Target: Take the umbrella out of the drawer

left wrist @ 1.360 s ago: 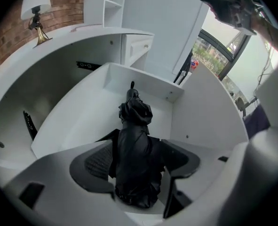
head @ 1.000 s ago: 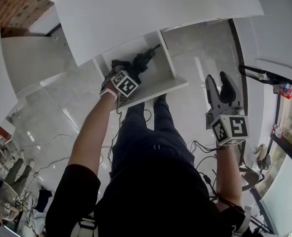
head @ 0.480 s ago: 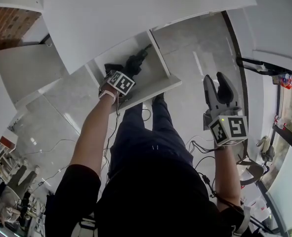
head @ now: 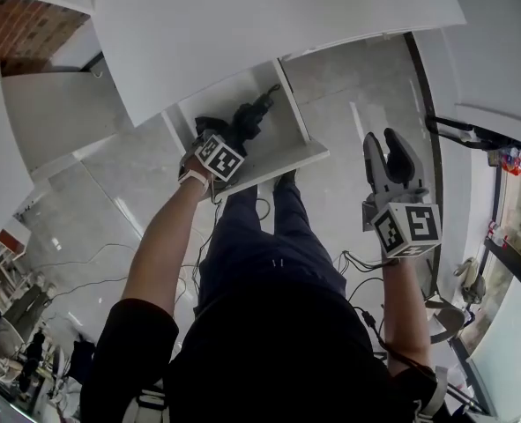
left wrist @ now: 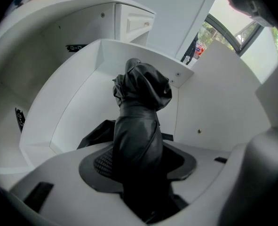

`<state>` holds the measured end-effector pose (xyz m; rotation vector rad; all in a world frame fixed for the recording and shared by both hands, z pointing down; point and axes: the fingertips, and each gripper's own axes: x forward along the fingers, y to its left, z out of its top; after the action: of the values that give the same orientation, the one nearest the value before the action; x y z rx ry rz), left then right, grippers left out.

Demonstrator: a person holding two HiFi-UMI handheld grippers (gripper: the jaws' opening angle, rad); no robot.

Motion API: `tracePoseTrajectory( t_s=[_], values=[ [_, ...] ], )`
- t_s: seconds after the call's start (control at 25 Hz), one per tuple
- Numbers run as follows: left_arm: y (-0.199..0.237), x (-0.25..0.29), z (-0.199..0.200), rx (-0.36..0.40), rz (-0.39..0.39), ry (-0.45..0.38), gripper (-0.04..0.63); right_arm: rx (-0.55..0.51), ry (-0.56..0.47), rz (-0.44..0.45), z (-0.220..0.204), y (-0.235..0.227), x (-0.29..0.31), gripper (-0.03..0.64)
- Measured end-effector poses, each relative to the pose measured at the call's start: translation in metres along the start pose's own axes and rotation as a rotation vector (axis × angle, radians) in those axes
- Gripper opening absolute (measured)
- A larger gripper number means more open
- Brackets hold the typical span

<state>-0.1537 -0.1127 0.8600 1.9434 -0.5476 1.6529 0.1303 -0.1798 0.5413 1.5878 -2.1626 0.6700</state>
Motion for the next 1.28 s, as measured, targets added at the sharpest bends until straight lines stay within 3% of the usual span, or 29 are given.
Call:
tracePoseTrajectory(
  t_s=[0.44,0.76,1.0,1.28],
  values=[
    [-0.003,-0.072,0.022,-0.031,0.014,-0.164,0.235,-0.039,-0.075,0.085,0.038,0.024,-0.003,0.14],
    [0.006,-0.152,0.039,0.009,0.142,-0.269,0.236,-0.107,-0.163,0.126,0.077,0.022,-0.013,0.138],
    [0.014,-0.226,0.057,0.081,0.27,-0.33,0.235,-0.114,-0.244,0.174,0.107,0.023,-0.03,0.137],
    [0.062,-0.302,0.083,0.055,0.452,-0.37,0.236,-0.119,-0.32,0.199,0.136,0.014,-0.053,0.129]
  ],
)
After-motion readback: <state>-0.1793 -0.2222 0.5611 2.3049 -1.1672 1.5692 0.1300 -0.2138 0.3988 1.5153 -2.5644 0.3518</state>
